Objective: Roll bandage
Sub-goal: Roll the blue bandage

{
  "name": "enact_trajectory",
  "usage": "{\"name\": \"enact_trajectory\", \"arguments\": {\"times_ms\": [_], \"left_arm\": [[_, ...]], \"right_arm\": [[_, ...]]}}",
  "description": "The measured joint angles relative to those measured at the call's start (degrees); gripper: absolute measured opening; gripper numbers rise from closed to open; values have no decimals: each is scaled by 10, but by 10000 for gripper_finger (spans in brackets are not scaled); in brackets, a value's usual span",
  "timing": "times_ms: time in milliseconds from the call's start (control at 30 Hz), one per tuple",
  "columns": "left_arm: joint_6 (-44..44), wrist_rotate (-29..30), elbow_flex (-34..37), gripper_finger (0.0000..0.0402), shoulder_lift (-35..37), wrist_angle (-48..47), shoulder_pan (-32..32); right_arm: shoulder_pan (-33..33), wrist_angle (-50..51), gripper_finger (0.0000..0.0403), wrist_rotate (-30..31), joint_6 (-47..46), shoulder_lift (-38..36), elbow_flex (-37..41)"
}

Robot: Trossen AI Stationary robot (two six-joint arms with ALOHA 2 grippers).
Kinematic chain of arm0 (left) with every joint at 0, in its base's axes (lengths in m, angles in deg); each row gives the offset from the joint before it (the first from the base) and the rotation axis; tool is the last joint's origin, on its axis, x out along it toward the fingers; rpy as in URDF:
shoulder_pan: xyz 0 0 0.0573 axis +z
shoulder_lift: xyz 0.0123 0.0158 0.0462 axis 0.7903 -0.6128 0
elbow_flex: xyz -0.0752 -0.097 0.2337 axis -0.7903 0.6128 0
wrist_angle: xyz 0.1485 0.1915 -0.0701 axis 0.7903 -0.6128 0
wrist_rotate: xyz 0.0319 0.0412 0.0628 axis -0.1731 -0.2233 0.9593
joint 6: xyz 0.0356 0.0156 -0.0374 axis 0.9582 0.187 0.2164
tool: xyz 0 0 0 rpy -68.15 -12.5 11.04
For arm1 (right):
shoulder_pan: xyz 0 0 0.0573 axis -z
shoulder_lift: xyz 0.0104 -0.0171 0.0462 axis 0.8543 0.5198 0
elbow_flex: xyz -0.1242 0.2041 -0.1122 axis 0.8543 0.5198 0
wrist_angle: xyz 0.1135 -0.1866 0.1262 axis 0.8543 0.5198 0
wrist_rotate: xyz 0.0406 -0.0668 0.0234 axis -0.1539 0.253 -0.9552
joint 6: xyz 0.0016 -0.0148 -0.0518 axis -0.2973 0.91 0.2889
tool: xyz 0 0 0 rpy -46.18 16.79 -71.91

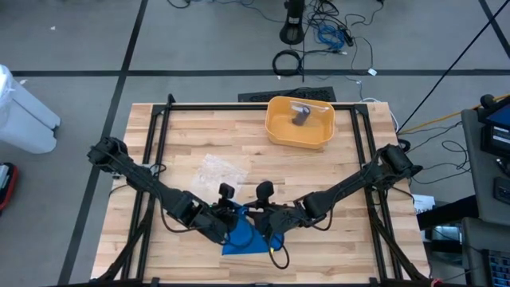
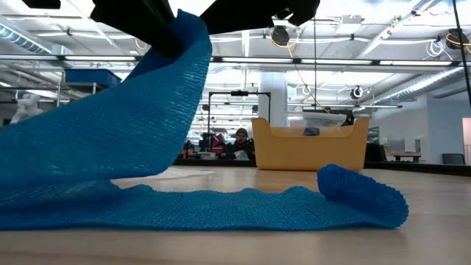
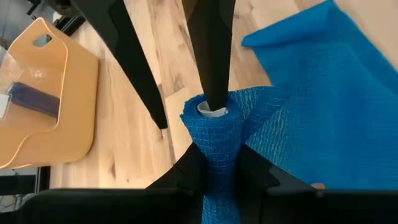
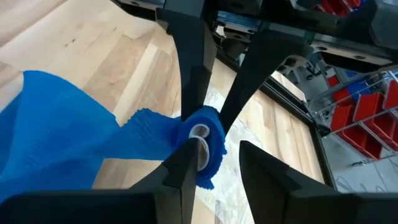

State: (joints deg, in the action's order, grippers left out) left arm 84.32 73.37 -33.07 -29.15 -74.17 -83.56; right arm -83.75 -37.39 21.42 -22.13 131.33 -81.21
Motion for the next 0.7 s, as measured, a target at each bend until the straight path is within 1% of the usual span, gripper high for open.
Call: {"name": "enact_trajectory", "arguments": {"times_ms": [167, 233, 333, 533, 700], "left_arm": [[12, -3, 1, 61, -1, 15, 0], [13, -4, 1, 61, -1, 23, 1], [13, -4, 1, 61, -1, 27, 2], [11, -3, 1, 61, -1, 29, 2], [8, -1, 1, 65, -1, 29, 3]], "right_arm": [[5, 0, 104, -12, -11, 2, 0], [8, 2, 98, -14, -19, 2, 0], [10, 9, 76, -16, -27, 2, 0], [10, 20, 10, -17, -20, 2, -1], [10, 22, 3, -14, -18, 2, -1]]}}
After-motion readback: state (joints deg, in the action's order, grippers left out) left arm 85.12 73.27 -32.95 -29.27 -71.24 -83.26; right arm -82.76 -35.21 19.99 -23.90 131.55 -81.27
